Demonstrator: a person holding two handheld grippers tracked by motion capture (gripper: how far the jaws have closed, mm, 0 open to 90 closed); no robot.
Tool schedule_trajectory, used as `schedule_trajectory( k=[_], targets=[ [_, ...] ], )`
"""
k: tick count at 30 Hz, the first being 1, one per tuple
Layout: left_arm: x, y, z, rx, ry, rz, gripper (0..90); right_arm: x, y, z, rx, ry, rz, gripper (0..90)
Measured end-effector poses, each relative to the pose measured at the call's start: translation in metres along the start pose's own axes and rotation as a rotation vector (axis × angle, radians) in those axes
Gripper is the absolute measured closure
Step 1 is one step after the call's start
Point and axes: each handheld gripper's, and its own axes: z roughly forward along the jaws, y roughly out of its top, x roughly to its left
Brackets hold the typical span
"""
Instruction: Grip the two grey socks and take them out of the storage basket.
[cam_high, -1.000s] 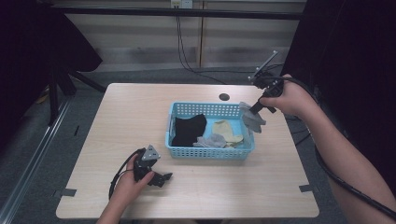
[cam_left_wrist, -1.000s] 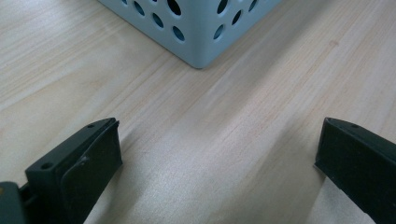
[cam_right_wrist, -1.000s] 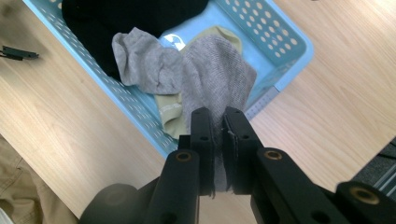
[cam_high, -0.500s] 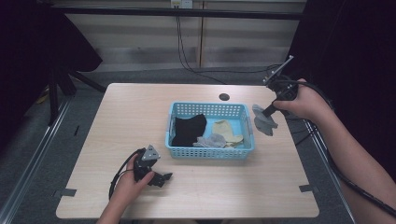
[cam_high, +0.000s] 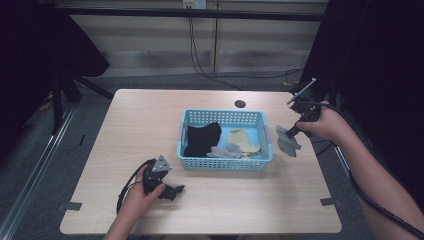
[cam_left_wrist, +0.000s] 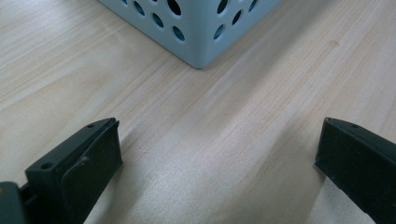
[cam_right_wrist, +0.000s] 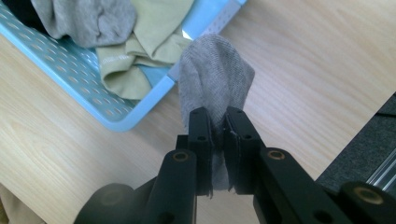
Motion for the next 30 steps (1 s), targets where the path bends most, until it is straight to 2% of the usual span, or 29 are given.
schedule_trajectory(
  k=[7, 8, 12, 19, 26, 30],
  targets=[
    [-0.001, 0.000, 0.000, 0.000, -0.003, -0.008, 0.0, -0.004, -0.012, 0.024, 0.029, 0.010, 0.007, 80.8],
    [-0.001, 0.000, 0.000, -0.001, -0.003, -0.009, 0.0, -0.005, -0.014, 0.027, 0.030, 0.012, -0.005, 80.6],
    [-0.001, 0.000, 0.000, 0.001, -0.003, -0.007, 0.0, -0.006, -0.019, 0.033, 0.029, 0.015, 0.008, 77.8],
    [-0.001, 0.000, 0.000, -0.001, -0.003, -0.009, 0.0, -0.003, -0.019, 0.031, 0.029, 0.024, 0.027, 68.7],
    [-0.001, 0.000, 0.000, -0.001, -0.002, -0.007, 0.0, 0.004, -0.010, 0.025, -0.004, 0.020, 0.014, 61.5],
    [-0.001, 0.000, 0.000, -0.001, -0.002, -0.007, 0.0, 0.013, 0.001, 0.025, -0.015, 0.018, -0.012, 57.2]
  ],
)
